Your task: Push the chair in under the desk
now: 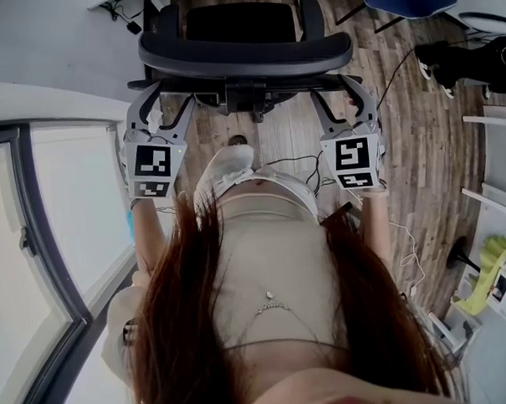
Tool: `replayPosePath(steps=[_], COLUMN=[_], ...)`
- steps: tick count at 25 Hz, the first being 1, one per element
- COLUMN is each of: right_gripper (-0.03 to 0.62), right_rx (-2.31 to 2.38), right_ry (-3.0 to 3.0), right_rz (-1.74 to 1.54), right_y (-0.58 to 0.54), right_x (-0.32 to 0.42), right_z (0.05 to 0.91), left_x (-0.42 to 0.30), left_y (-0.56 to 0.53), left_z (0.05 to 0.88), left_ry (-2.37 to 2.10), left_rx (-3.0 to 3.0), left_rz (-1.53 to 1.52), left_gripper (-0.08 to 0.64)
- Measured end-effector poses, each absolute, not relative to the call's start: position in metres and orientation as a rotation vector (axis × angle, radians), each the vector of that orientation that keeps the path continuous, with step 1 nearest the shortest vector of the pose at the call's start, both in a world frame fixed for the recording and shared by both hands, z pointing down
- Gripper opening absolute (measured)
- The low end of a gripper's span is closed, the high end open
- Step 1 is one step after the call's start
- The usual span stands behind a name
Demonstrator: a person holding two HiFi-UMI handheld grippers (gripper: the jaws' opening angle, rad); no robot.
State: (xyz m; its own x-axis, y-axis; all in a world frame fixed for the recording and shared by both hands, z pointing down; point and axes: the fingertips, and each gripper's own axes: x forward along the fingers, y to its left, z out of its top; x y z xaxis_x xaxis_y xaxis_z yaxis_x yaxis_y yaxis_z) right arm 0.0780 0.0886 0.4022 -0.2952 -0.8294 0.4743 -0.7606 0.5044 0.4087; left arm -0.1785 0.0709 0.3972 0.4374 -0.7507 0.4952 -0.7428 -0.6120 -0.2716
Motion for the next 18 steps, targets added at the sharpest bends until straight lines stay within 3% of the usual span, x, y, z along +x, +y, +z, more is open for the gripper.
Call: replayPosePath(steps=[18], right_gripper=[0.276], right_rx=[1.193], right_ry=[-1.940], right_rz=[-0.191], right_y=[0.091], right_x=[0.083], right_z=[0.432], left_x=[-0.176], left_y=[0.064], left_z=[0.426], left_ry=[1.221], left_rx=[-2.459], left_rz=[-1.200], left_gripper=[0.279])
